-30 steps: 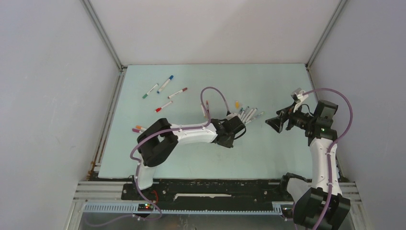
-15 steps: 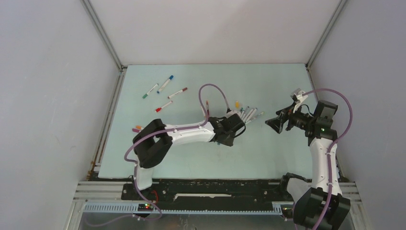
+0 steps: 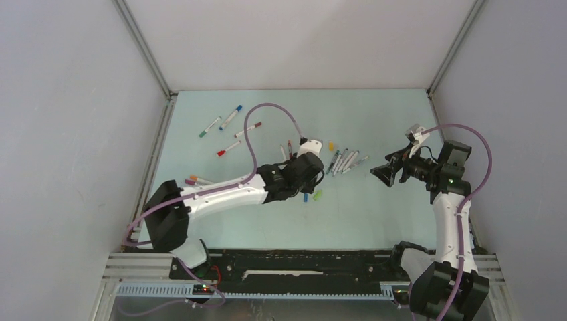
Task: Open the pen caps
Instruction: Place the pen cap at the center of the board.
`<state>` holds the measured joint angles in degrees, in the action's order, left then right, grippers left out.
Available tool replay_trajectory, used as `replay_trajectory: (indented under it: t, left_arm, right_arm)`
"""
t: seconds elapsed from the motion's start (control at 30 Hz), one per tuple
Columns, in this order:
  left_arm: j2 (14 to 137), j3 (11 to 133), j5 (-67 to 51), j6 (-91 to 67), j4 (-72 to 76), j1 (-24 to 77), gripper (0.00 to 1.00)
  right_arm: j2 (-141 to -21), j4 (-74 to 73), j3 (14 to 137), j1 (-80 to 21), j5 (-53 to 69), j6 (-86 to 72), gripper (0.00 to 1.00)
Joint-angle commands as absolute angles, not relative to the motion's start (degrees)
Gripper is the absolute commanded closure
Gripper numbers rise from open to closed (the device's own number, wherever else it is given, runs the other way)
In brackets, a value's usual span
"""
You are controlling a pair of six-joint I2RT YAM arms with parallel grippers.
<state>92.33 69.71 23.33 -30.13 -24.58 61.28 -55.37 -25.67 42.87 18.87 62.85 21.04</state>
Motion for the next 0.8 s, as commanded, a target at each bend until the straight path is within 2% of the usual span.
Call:
replay_trajectory:
  t: [0.0,0.2,0.43,0.63,0.77]
  left_arm:
    - [85.3,65.6,33.4,-25.8,-21.7,61.0,0.52]
    - [80.6,61.7,35.0,-24.2,-21.1,57.9,0.45]
    - [77.0,57.9,27.1,-27.5,-17.3,50.7,0.38]
    - [75.3,56.0,22.1,-30.6,-15.9,45.3,0.37]
    - [74.7,55.1,23.6,-33.3,-19.1,42.5,0.38]
  right_arm:
    - [-55.2,-25.8,43.6,19.0,64.4,22.0,0.17]
    - [-55.3,-25.8,43.6,18.9,64.5,22.1,0.17]
    - [-55.3,-25.9,43.6,18.9,64.5,22.3,0.17]
    - [-55.3,-25.9,43.6,18.9,64.5,22.5,0.17]
    - [-55.2,-25.9,43.6,18.9,64.6,22.5,0.17]
